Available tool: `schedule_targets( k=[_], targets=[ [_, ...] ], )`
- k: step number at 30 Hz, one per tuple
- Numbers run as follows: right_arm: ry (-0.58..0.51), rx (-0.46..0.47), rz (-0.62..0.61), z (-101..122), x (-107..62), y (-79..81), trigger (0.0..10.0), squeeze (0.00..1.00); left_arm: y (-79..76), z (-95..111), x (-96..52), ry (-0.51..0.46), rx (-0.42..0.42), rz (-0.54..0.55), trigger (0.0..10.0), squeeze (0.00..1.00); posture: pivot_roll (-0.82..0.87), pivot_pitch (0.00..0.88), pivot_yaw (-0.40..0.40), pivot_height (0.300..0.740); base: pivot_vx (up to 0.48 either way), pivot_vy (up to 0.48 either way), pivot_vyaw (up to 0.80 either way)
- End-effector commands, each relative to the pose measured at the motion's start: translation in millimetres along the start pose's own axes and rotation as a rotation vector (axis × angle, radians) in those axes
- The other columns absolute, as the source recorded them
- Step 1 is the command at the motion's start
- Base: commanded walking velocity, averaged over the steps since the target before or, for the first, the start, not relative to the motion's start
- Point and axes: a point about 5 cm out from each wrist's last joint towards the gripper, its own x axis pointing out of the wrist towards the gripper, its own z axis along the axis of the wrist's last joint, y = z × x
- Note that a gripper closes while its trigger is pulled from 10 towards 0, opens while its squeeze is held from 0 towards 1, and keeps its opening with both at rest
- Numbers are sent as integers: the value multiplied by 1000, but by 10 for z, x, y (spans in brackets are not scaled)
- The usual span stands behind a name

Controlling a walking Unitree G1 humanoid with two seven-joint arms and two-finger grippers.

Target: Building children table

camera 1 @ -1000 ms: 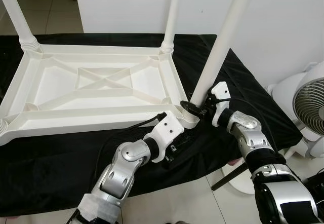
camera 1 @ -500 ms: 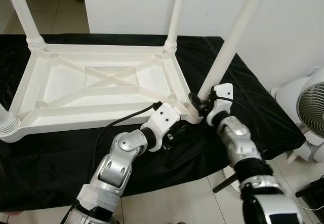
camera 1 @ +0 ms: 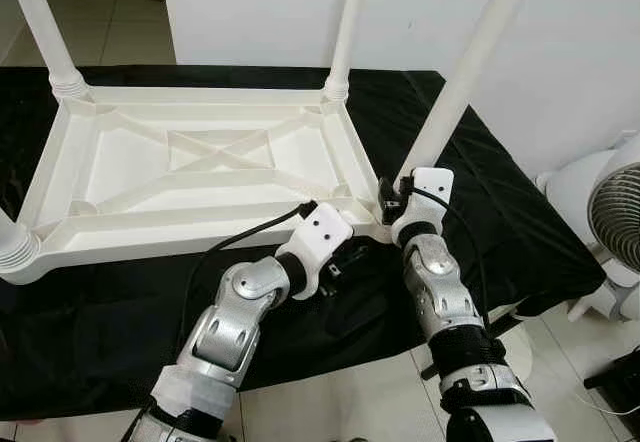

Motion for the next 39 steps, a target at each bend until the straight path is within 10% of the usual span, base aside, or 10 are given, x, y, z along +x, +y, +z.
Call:
schedule_targets(
  k=[1,3,15,16,39],
  targets=[
    [55,6,-39,-126,-51,-106,10000,0,0,-6,12,2,-8,82,10000,0,85,47,-111,740,0,0,0],
    [3,16,-59,-70,-92,-178,10000,1000,-4,-16,1,5,-9,84,10000,0,87,47,-109,740,0,0,0],
    [-69,-11,-163,-72,-453,-471,10000,1000,39,-72,-85,30,-4,107,10000,0,87,54,-103,740,0,0,0],
    [-65,-14,-168,-97,-524,-510,10000,0,59,-80,-104,33,-4,115,10000,0,85,56,-100,740,0,0,0],
    [-76,111,237,-19,-877,-345,10000,0,205,-133,-229,67,7,146,10000,0,60,87,-71,740,0,0,0]
  ],
)
